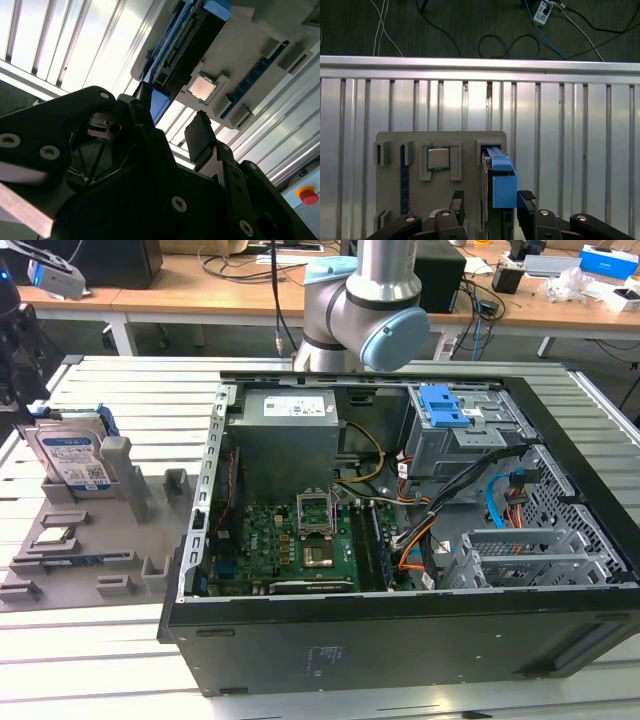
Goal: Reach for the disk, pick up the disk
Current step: 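Pick up the disk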
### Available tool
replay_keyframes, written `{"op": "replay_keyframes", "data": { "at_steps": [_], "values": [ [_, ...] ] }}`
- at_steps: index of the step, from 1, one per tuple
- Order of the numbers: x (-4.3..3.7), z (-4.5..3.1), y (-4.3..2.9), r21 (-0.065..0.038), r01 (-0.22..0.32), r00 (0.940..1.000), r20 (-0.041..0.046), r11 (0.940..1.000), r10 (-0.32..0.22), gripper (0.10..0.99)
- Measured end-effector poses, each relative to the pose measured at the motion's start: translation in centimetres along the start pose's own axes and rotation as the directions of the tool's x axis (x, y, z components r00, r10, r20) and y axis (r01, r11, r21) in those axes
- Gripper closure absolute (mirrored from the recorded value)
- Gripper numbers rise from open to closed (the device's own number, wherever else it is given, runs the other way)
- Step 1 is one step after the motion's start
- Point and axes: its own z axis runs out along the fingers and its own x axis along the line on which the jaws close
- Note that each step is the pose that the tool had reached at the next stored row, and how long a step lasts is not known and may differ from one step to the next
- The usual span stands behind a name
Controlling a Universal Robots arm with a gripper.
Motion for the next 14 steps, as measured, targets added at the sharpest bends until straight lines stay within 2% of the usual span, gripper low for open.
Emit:
{"op": "replay_keyframes", "data": {
  "at_steps": [14],
  "values": [
    [-0.03, 1.29, -0.18, 0.0, 0.0, 1.0, -0.0018, 1.0, 0.0, 0.541]
  ]
}}
